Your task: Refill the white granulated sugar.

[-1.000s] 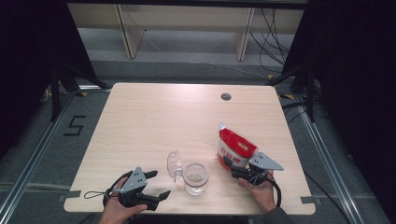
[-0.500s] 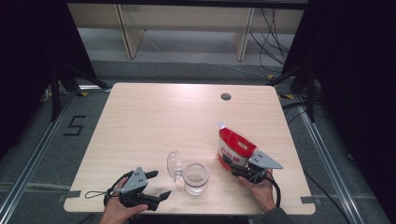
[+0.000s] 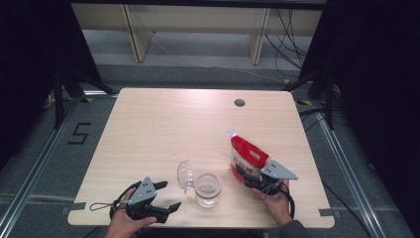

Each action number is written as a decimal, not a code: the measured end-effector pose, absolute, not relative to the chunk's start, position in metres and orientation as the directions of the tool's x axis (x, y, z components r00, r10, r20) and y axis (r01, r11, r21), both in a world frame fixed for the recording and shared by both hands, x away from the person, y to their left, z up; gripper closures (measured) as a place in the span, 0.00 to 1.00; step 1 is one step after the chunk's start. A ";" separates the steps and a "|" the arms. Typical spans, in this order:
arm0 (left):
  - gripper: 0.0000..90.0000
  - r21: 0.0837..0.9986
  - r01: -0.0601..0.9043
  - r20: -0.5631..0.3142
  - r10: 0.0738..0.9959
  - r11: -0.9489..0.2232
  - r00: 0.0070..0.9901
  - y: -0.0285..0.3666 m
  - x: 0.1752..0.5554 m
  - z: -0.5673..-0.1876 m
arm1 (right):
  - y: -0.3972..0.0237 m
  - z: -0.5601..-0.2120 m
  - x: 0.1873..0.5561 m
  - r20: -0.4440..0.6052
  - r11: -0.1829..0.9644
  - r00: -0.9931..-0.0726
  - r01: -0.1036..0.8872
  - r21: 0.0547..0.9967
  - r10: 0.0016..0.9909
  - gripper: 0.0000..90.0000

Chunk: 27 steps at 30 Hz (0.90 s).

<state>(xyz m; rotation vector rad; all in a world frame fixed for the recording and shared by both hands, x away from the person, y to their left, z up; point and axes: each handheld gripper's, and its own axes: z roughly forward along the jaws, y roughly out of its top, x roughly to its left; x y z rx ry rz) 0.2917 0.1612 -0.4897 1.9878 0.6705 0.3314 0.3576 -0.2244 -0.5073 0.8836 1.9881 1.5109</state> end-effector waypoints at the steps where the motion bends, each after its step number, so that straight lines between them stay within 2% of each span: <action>1: 0.20 0.872 0.318 -0.046 0.583 -0.373 0.811 0.161 0.292 -0.490 | -0.224 -0.507 0.358 0.003 0.179 -0.672 0.201 0.963 0.741 0.52; 2: 0.20 0.870 0.342 -0.075 0.592 -0.354 0.802 0.160 0.290 -0.491 | -0.224 -0.505 0.359 -0.063 0.220 -0.679 0.149 0.964 0.732 0.52; 4: 0.20 0.870 0.338 -0.066 0.594 -0.359 0.802 0.160 0.290 -0.490 | -0.220 -0.502 0.353 -0.035 0.209 -0.683 0.174 0.962 0.729 0.52; 7: 0.20 0.872 0.328 -0.057 0.591 -0.363 0.805 0.161 0.291 -0.490 | -0.221 -0.499 0.350 -0.046 0.225 -0.689 0.172 0.959 0.723 0.52; 9: 0.20 0.873 0.323 -0.054 0.585 -0.366 0.809 0.162 0.292 -0.490 | -0.222 -0.495 0.349 -0.108 0.273 -0.693 0.132 0.953 0.713 0.53; 13: 0.20 0.873 0.321 -0.053 0.585 -0.366 0.810 0.162 0.292 -0.490 | -0.222 -0.484 0.339 -0.141 0.295 -0.689 0.109 0.949 0.711 0.53; 14: 0.20 0.873 0.321 -0.052 0.586 -0.366 0.809 0.162 0.292 -0.490 | -0.226 -0.477 0.336 -0.184 0.329 -0.682 0.088 0.940 0.708 0.53; 15: 0.20 0.872 0.348 -0.078 0.602 -0.346 0.794 0.161 0.290 -0.490 | -0.226 -0.474 0.333 -0.188 0.322 -0.680 0.075 0.944 0.709 0.53; 17: 0.20 0.871 0.345 -0.074 0.602 -0.350 0.795 0.162 0.290 -0.490 | -0.227 -0.469 0.329 -0.213 0.351 -0.692 0.062 0.934 0.690 0.53; 18: 0.20 0.872 0.334 -0.063 0.596 -0.357 0.801 0.162 0.291 -0.490 | -0.227 -0.463 0.320 -0.263 0.406 -0.681 0.055 0.912 0.683 0.53; 19: 0.20 0.872 0.334 -0.063 0.596 -0.357 0.801 0.162 0.291 -0.490 | -0.227 -0.463 0.320 -0.263 0.406 -0.681 0.055 0.912 0.683 0.53; 20: 0.20 0.871 0.318 -0.042 0.588 -0.374 0.808 0.163 0.293 -0.489 | -0.229 -0.458 0.313 -0.329 0.474 -0.675 0.034 0.880 0.660 0.53; 22: 0.20 0.873 0.345 -0.077 0.599 -0.346 0.797 0.161 0.291 -0.490 | -0.229 -0.455 0.310 -0.352 0.488 -0.666 0.021 0.873 0.658 0.53; 24: 0.20 0.872 0.348 -0.081 0.601 -0.343 0.795 0.160 0.291 -0.491 | -0.230 -0.444 0.303 -0.422 0.526 -0.647 -0.038 0.850 0.635 0.53; 27: 0.20 0.869 0.345 -0.069 0.603 -0.355 0.795 0.162 0.291 -0.490 | -0.230 -0.440 0.298 -0.463 0.561 -0.635 -0.056 0.826 0.619 0.53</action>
